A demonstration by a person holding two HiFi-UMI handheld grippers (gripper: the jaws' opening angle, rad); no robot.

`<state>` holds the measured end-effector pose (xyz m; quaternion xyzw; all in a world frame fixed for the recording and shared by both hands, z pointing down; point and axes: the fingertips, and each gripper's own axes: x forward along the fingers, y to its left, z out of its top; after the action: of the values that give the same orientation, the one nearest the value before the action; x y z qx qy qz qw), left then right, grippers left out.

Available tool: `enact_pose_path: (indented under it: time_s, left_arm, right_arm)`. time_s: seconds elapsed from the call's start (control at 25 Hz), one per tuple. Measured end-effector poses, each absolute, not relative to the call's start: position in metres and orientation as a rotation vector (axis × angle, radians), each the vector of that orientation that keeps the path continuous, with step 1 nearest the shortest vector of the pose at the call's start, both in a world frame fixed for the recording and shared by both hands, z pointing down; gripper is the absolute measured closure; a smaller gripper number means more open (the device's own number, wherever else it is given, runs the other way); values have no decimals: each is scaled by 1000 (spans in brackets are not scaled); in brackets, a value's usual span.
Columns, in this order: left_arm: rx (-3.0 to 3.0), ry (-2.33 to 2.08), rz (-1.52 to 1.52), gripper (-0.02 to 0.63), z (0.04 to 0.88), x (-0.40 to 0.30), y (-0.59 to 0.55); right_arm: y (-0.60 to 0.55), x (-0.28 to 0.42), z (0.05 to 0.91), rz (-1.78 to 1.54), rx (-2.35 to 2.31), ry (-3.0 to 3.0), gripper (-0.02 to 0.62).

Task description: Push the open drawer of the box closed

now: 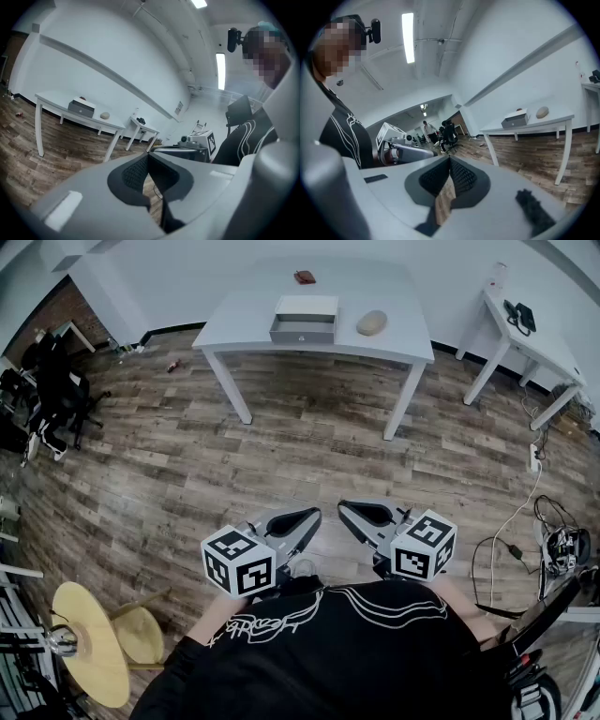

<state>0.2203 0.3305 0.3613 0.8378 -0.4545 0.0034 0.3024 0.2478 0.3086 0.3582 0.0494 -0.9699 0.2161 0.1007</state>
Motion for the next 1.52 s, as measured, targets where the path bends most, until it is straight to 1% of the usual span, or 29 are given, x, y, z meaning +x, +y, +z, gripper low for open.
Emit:
enact_pose_path:
  time_s: [0.28,0.48,0.72,0.96,1.32,1.52]
  left_arm:
    - [2248,-1239,59,600,353,98,292]
    - [2262,-1238,45,600,348,43,271]
    - [2252,-1205,13,600,356,18,243]
    - [2229,-1173,44,600,380,0,196]
    - [2199,-1164,118,600,402,-53,71]
    - [2219,-1178,123,600,392,-72,0]
  right_arm:
    - [269,133,350,623,221,-2866,586]
    - [254,87,341,598,262,-2873,586]
    - [230,66,346,596,296,-2851,587]
    - [181,45,375,687,322,-2820,586]
    - [45,-7,392,734,355,-2828,586]
    - [-28,-31,391,627,380,-2833,586]
